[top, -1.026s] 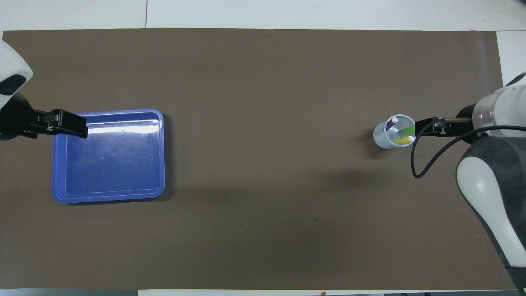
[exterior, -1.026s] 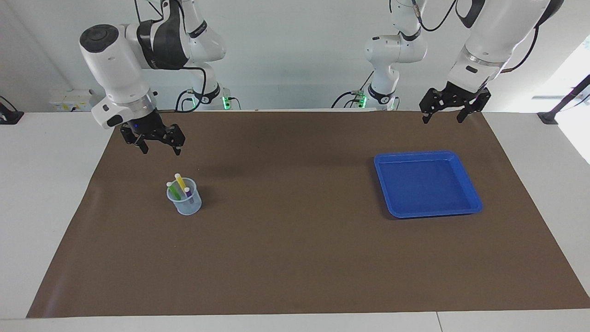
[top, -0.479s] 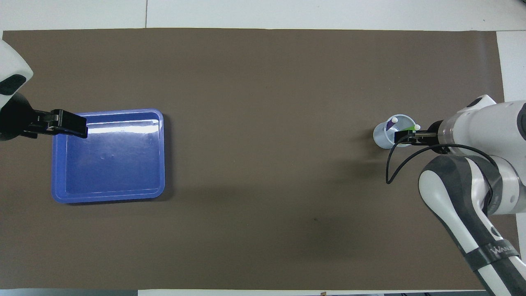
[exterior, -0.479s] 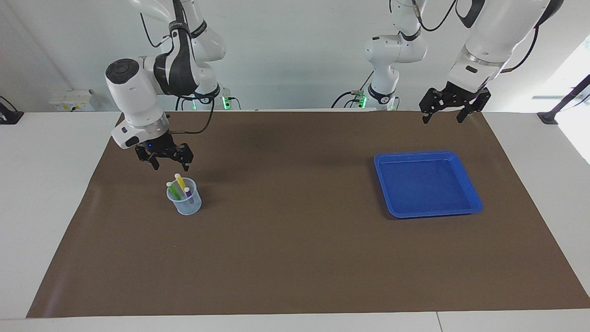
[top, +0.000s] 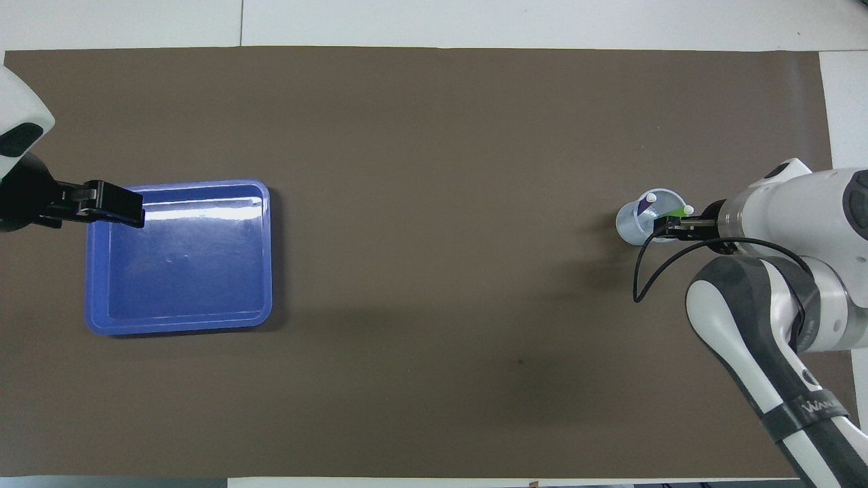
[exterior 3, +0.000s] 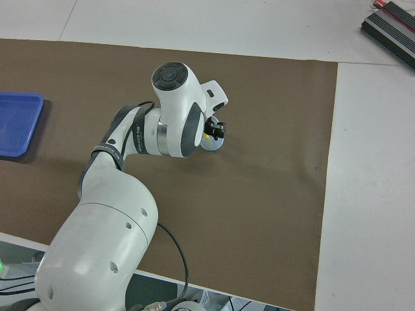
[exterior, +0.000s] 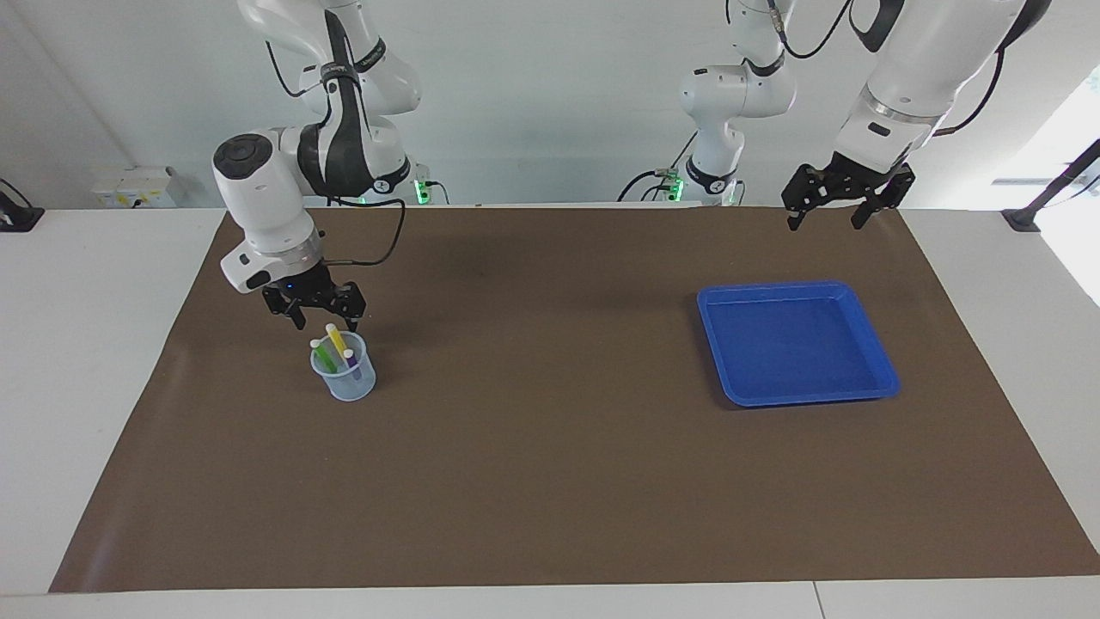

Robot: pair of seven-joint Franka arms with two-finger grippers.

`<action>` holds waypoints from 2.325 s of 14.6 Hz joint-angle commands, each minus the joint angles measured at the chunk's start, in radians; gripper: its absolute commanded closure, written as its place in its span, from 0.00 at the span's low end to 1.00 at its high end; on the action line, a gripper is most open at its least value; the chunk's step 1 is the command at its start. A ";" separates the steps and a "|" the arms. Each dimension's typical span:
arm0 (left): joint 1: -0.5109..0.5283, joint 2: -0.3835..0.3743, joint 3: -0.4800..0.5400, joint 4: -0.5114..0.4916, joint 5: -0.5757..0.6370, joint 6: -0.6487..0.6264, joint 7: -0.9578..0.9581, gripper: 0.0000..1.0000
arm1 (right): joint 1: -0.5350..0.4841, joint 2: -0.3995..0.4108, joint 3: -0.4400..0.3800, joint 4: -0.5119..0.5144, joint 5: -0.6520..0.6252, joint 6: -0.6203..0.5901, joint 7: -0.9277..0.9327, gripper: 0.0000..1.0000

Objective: Right arm passes pens to left for tray arrangement
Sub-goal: 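Reach the right gripper into the white cup and grasp the yellow pen, then lift the yellow pen with the right gripper while the left gripper opens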

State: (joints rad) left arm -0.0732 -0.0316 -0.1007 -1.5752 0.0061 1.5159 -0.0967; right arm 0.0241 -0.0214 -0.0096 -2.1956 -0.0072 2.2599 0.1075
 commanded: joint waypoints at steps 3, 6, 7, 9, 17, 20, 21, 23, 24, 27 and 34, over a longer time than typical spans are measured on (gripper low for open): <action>-0.005 -0.031 0.009 -0.031 -0.012 -0.005 -0.008 0.00 | -0.009 -0.008 0.005 -0.009 0.000 0.015 -0.014 1.00; -0.016 -0.031 0.009 -0.031 -0.012 -0.005 -0.008 0.00 | -0.007 -0.006 0.007 0.011 0.000 0.012 -0.011 1.00; -0.017 -0.031 0.009 -0.031 -0.012 -0.006 -0.008 0.00 | -0.007 -0.011 0.007 0.020 0.000 0.009 -0.011 1.00; -0.008 -0.033 0.009 -0.034 -0.012 -0.008 -0.009 0.00 | -0.007 -0.028 0.007 0.045 0.000 -0.017 -0.014 1.00; -0.017 -0.034 0.007 -0.037 -0.012 -0.005 -0.009 0.00 | -0.007 -0.110 0.007 0.220 0.084 -0.241 0.001 1.00; -0.014 -0.034 0.007 -0.039 -0.014 -0.002 -0.009 0.00 | -0.003 -0.104 0.008 0.252 0.176 -0.249 0.064 1.00; -0.013 -0.034 0.007 -0.040 -0.015 -0.003 -0.012 0.00 | 0.002 -0.103 0.010 0.252 0.220 -0.240 0.122 1.00; -0.010 -0.037 0.007 -0.048 -0.053 -0.003 -0.079 0.00 | 0.005 -0.101 0.020 0.252 0.349 -0.232 0.255 1.00; -0.008 -0.043 0.007 -0.055 -0.090 0.003 -0.153 0.00 | 0.005 -0.101 0.045 0.252 0.410 -0.226 0.300 1.00; -0.007 -0.045 0.007 -0.066 -0.225 0.029 -0.410 0.00 | 0.005 -0.097 0.114 0.252 0.507 -0.174 0.475 1.00; -0.017 -0.065 0.006 -0.140 -0.490 0.235 -0.988 0.00 | 0.005 -0.046 0.269 0.318 0.668 -0.128 0.884 1.00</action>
State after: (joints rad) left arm -0.0756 -0.0578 -0.1039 -1.6589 -0.4216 1.6758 -0.9085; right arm 0.0369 -0.1059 0.2220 -1.9333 0.6216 2.1301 0.8786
